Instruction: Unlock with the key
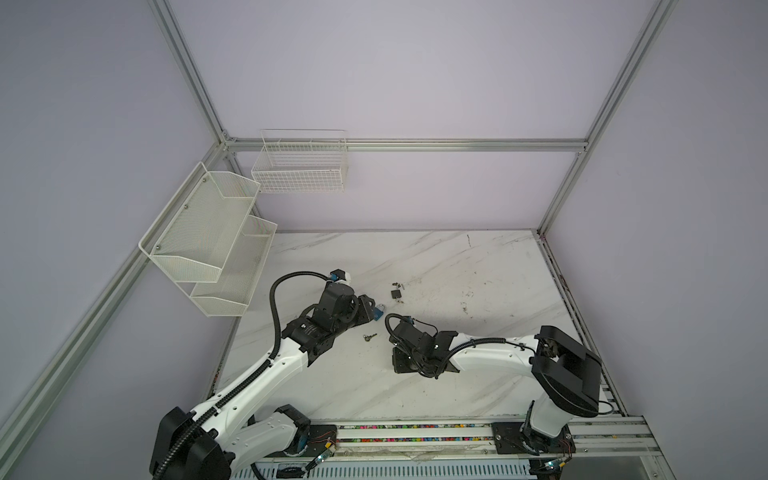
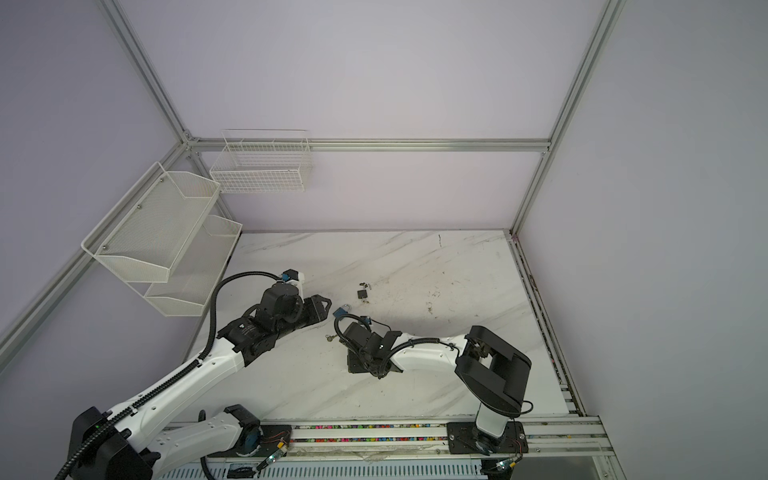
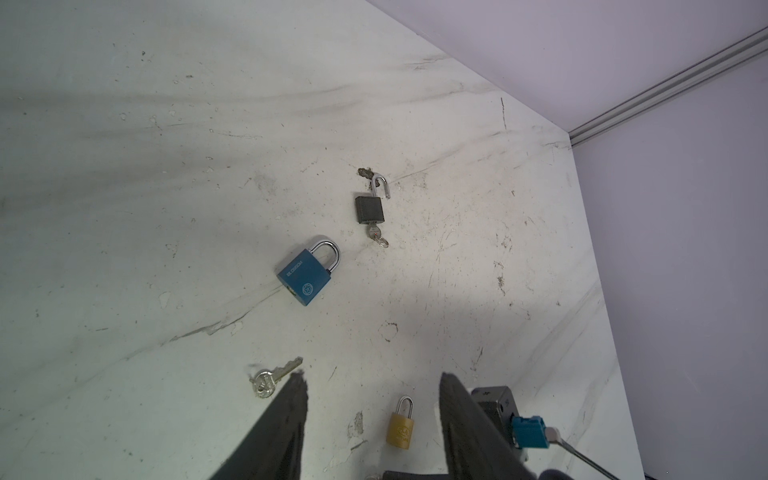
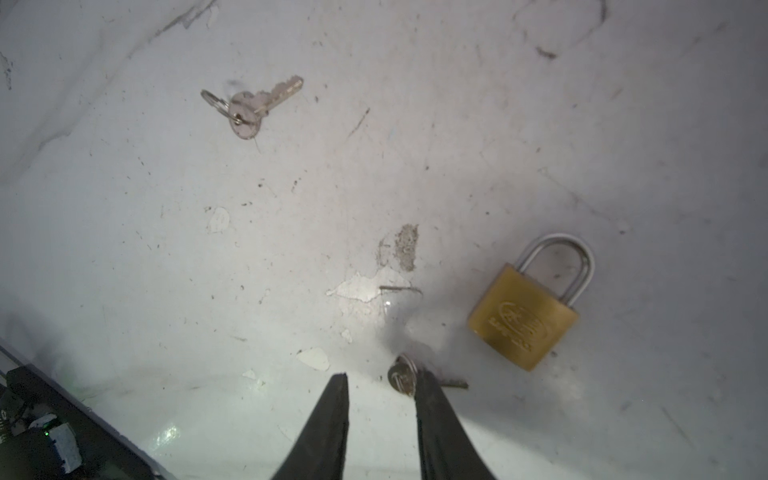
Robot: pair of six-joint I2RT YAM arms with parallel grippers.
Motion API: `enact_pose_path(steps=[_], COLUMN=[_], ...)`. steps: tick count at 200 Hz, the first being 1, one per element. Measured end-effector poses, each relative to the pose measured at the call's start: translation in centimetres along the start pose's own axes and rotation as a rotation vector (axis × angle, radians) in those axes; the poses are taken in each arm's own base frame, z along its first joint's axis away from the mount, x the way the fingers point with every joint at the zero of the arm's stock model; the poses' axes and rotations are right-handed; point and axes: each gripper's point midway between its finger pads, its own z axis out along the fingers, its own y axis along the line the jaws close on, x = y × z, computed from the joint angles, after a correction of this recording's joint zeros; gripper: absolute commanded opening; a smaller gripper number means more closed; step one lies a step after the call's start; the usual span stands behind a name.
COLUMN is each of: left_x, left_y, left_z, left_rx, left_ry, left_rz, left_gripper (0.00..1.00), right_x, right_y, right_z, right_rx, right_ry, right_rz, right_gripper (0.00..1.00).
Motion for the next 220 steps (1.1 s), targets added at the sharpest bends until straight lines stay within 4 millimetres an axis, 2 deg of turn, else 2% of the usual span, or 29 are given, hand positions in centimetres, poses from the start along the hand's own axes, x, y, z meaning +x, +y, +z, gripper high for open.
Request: enact_pose_path(steps=[54,77,123,183,220], left_x=[-0.3,-0.3,0.0,-0.2,-0.6], left_y=[0.0,0.1,0.3,0.3,0.4], left_z=[-0.4,-0.4,-0.2,-0.3,-1.1], left_rx=[0.002,0.001,-0.004,-0.007,-0.007], left_ry=[-0.015,-0.018,-0.015,-0.021,-0.047], left_rz=[-0.009,-0.009,-0.009,-0.009,-0.012], left_gripper=[0.52,0.52,0.52,0.52,0.52], right_x=[0.2,0.3,0.3,-0.3,-0.3], right_y=[-0.4,-0.5,-0.6,1.3,0.3], right_z=[0.7,0.9,0.8,0.8,1.0], right_rx=[0.024,0.031,0.037,0.032,0.088], right_ry=[0.009,0.013,0.017,-0.001,0.004], right_rz=[-0.012,-0.018,-0.027,-0.073,-0.111], right_gripper=[0.31,0.35,0.34,0.31,0.33])
